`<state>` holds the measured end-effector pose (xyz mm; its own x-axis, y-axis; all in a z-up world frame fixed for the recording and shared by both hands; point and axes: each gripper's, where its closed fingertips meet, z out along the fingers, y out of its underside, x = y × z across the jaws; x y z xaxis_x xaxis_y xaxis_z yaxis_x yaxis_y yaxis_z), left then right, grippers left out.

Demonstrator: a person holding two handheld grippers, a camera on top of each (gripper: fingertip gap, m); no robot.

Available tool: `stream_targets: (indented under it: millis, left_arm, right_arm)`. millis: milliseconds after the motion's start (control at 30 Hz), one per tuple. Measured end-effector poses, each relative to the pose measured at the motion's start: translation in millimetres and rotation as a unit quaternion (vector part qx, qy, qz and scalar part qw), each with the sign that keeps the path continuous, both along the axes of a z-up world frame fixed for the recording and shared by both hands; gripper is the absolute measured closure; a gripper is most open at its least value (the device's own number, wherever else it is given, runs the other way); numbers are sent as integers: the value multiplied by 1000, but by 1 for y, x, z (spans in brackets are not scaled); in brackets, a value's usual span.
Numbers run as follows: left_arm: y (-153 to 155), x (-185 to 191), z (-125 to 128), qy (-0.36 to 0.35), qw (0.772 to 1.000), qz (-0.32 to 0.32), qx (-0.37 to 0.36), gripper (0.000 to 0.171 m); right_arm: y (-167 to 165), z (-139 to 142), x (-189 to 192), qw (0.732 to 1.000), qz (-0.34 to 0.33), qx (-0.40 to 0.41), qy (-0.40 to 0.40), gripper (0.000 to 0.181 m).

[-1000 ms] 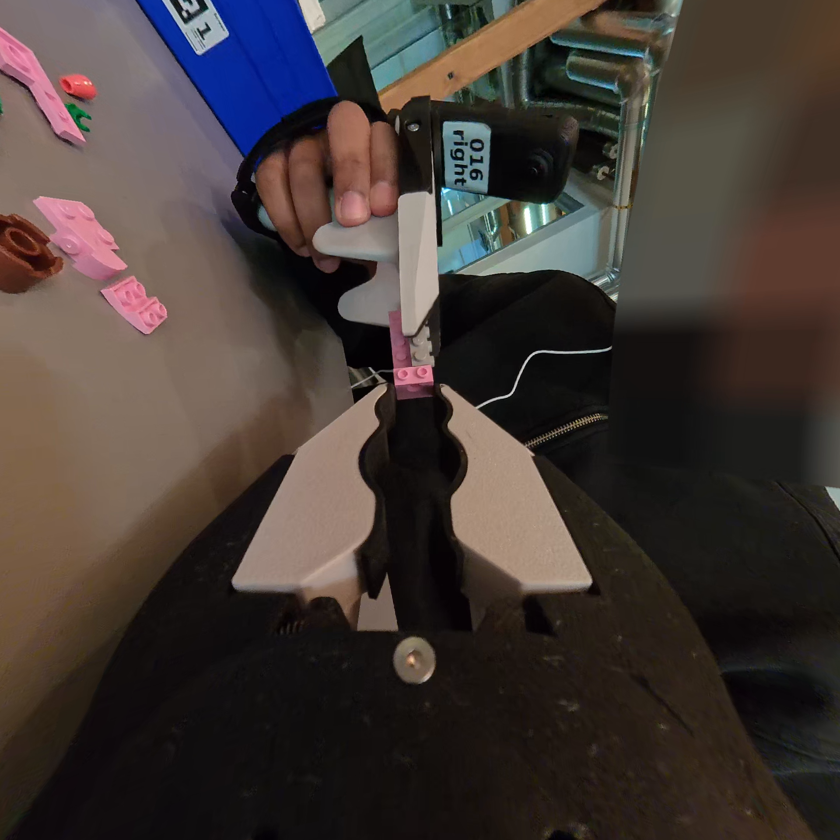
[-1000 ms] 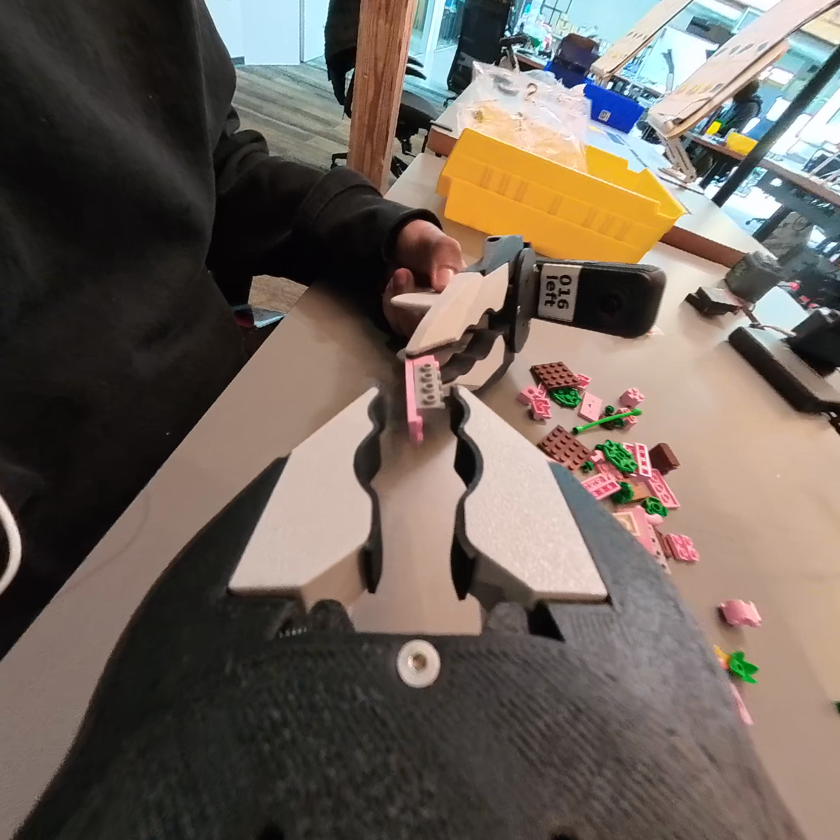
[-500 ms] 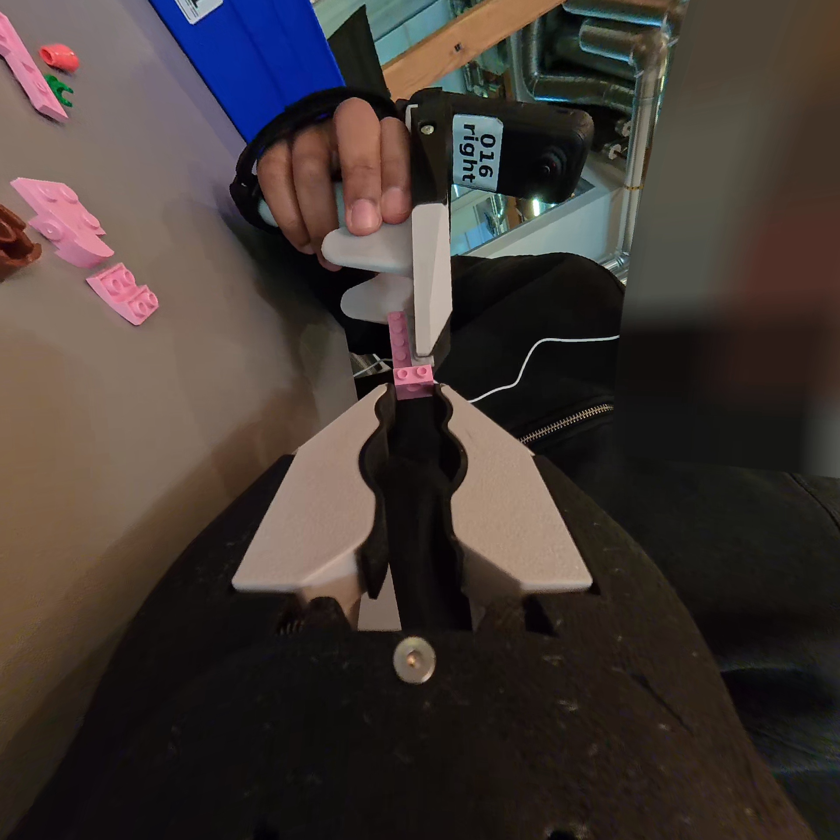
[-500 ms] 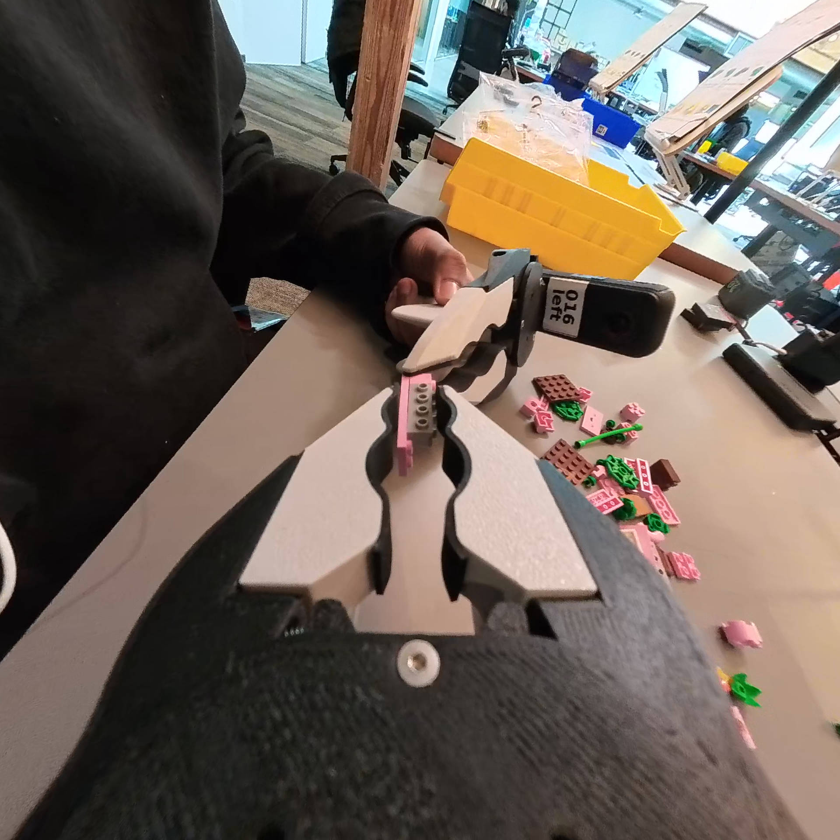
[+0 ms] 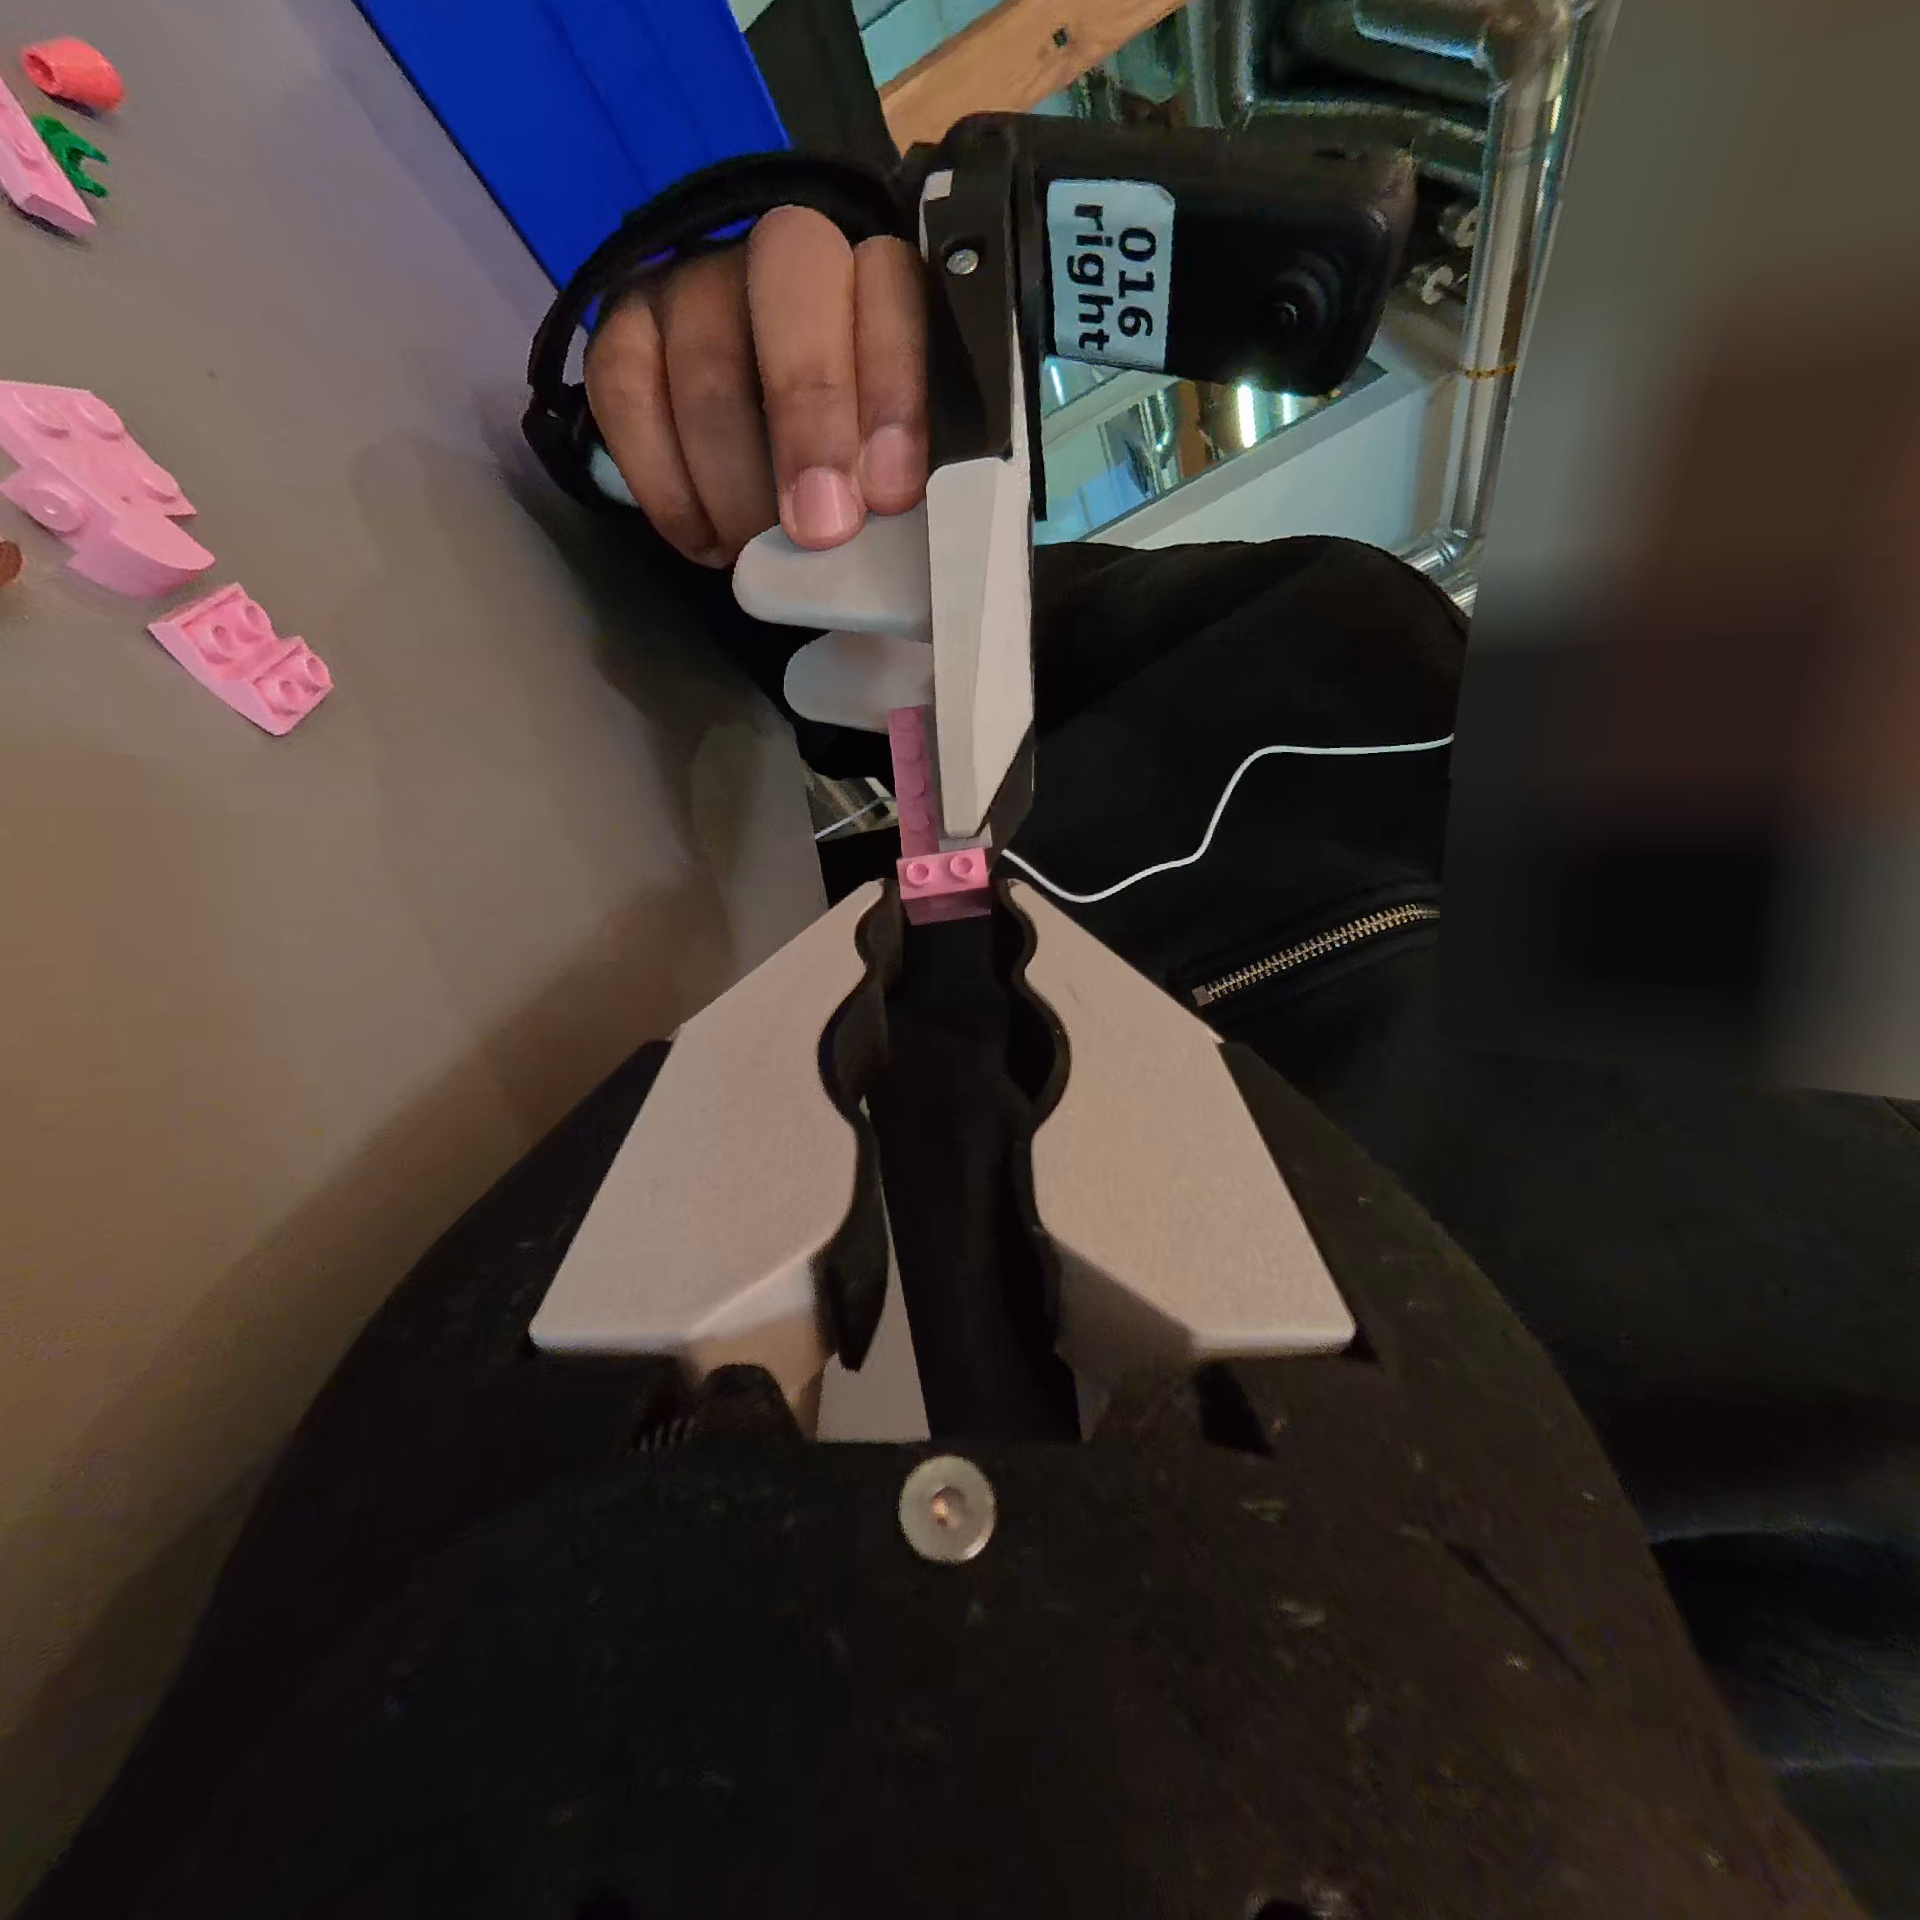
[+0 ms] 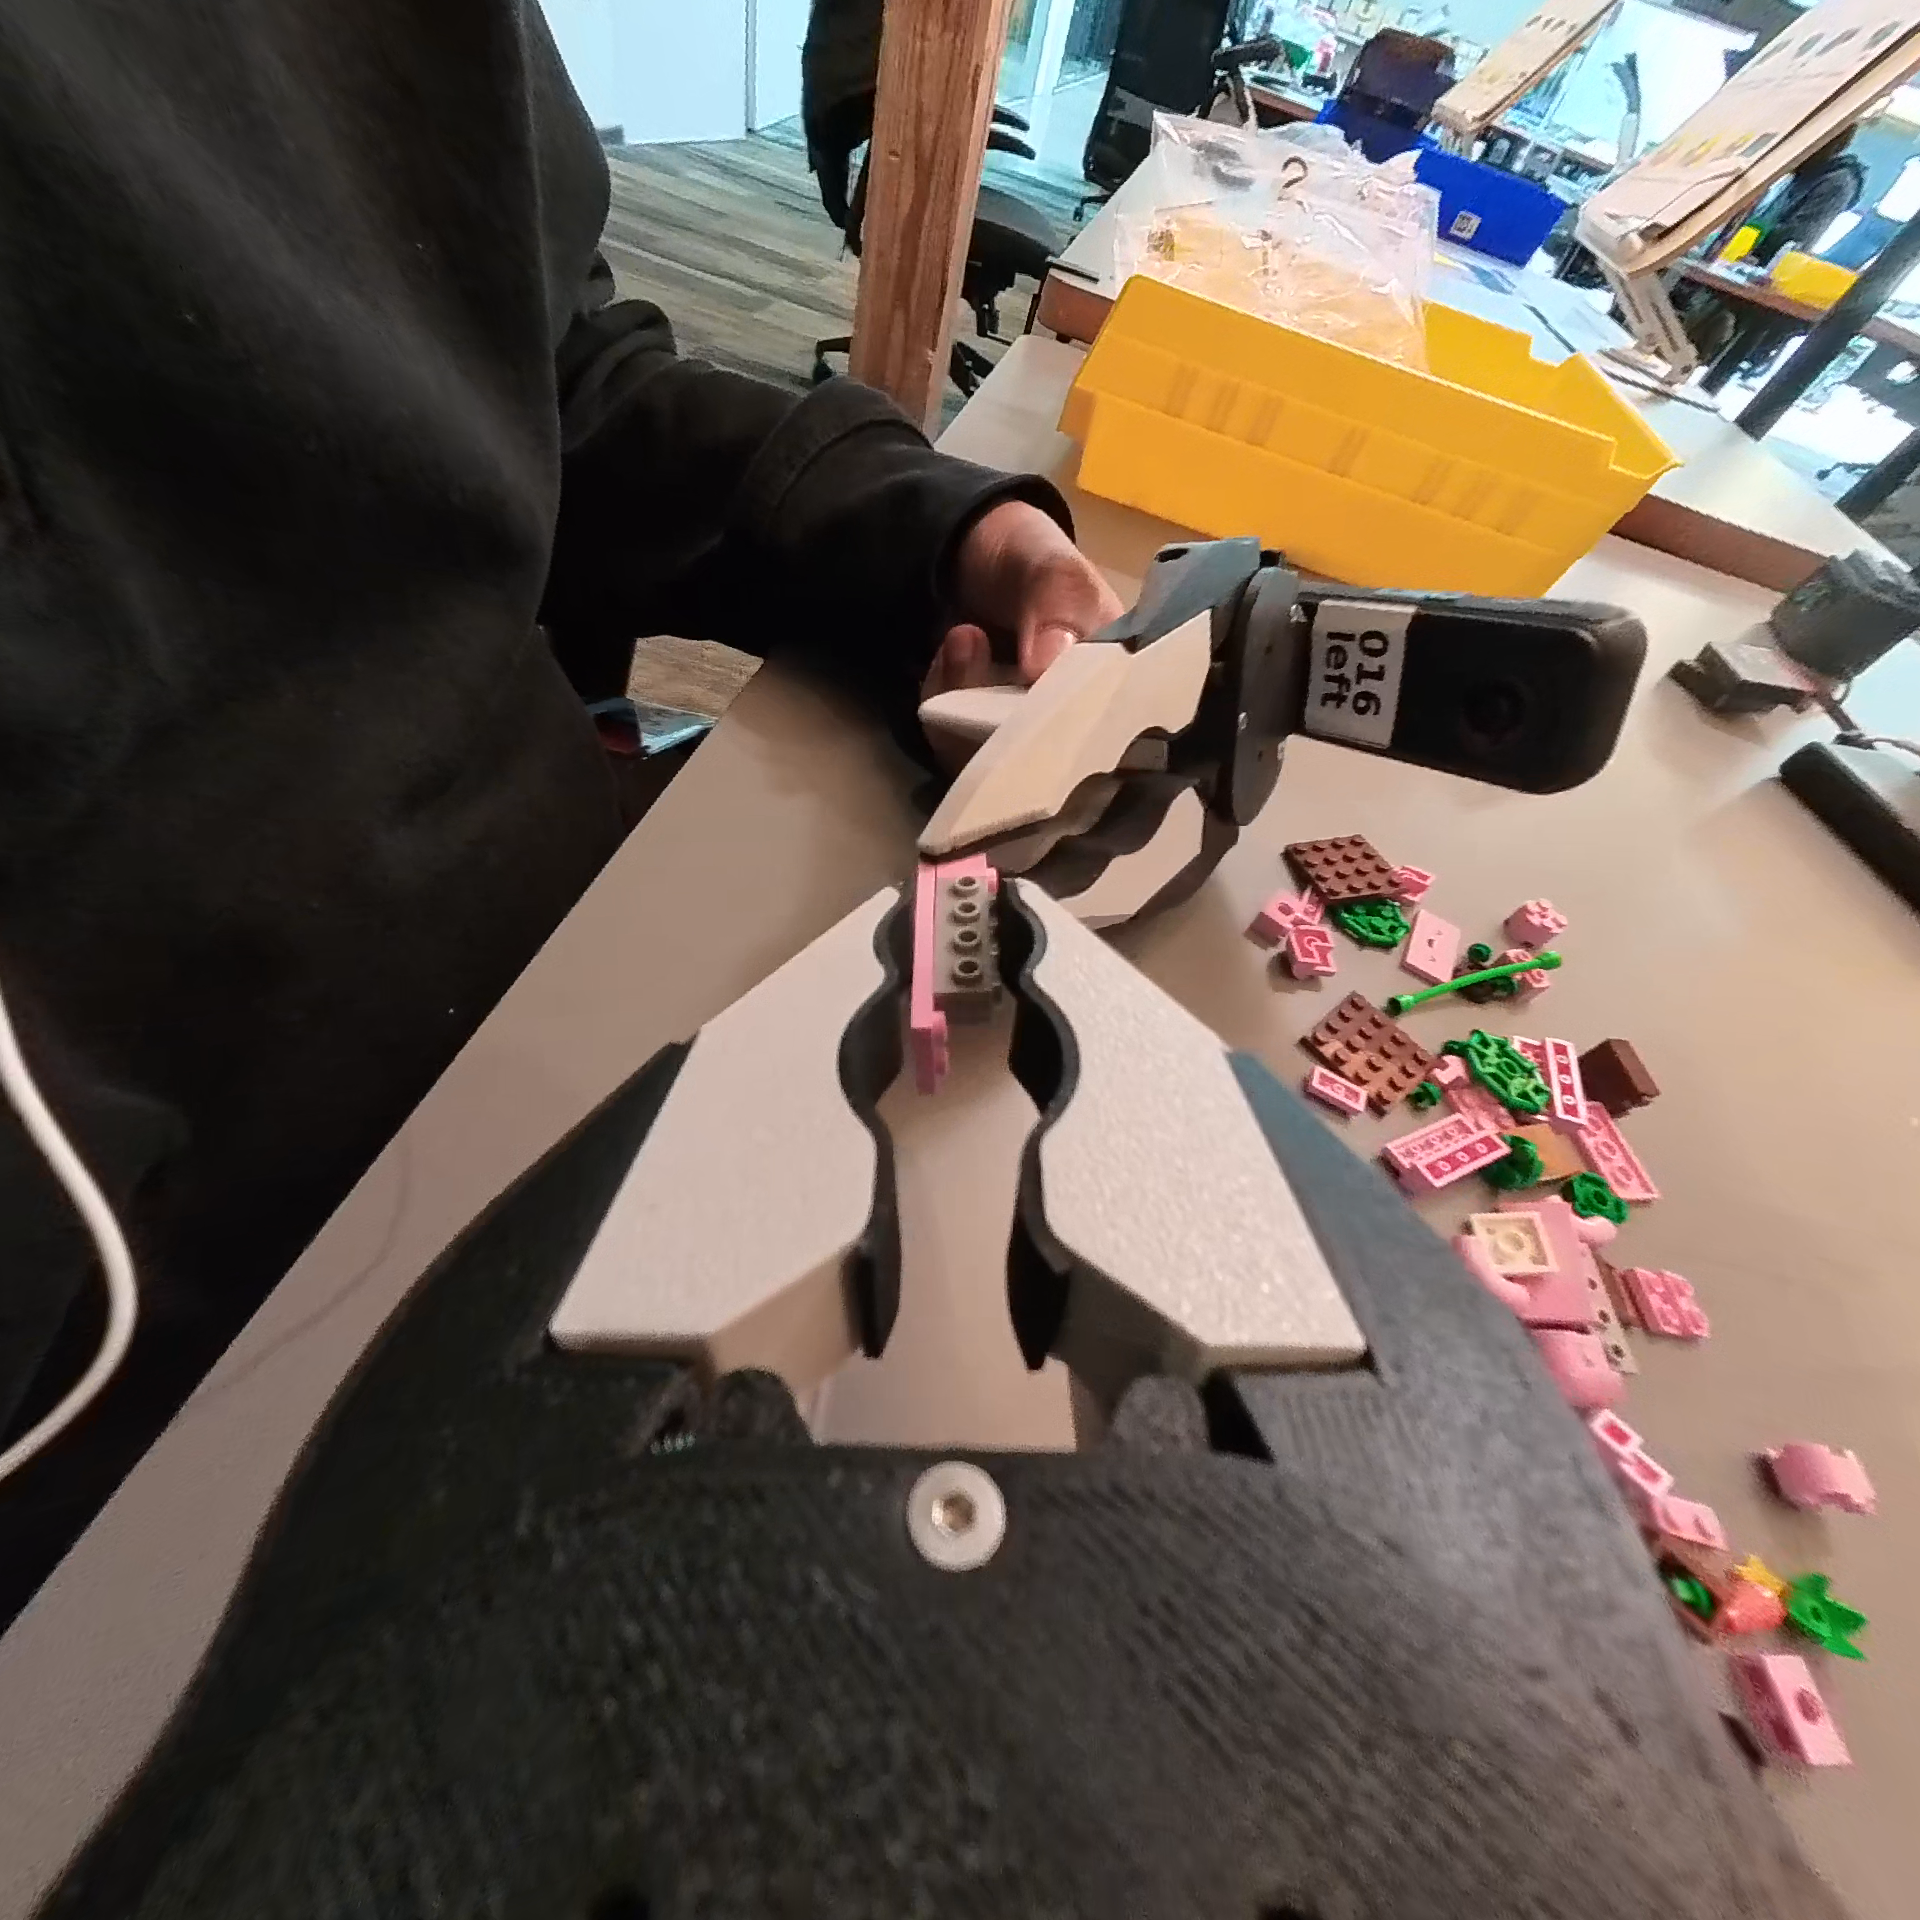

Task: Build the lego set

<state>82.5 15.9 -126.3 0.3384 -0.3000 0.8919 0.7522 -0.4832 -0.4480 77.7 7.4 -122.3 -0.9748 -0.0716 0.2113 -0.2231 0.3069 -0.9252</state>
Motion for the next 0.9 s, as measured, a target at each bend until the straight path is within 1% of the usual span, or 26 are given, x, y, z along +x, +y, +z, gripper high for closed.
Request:
stream_targets:
  millis: [67,167,233,300,367,433,500,600,767,900]
  left_arm:
    - [1,-1,-1,10,1000,7,-1,157]
    - [2,-9,4,35,999,37,18,155]
    - [2,-17,5,83,994,67,24,152]
    - [3,-26,8,169,979,113,33,144]
    - [5,-34,16,254,952,163,48,140]
    - [7,-39,20,306,930,195,54,137]
    - [8,-38,20,325,923,198,54,137]
    - [9,-35,20,342,917,196,56,137]
    - [11,-34,19,380,901,202,53,155]
    - [11,-35,19,396,893,207,50,158]
  right_arm:
    - [-1,-2,-1,1000,-1,2,-6,168]
    - [1,3,-9,1000,-21,-10,-11,167]
    - [6,8,-17,999,-38,-24,-26,167]
    - [12,15,-25,996,-50,-46,-51,167]
    - [17,22,-29,992,-52,-71,-90,167]
    - [19,27,-32,986,-51,-90,-128,167]
    - [19,28,-34,982,-53,-100,-148,167]
    - [17,25,-35,982,-60,-94,-152,167]
    - [13,23,-36,981,-64,-93,-158,167]
    - [12,22,-35,979,-60,-94,-170,167]
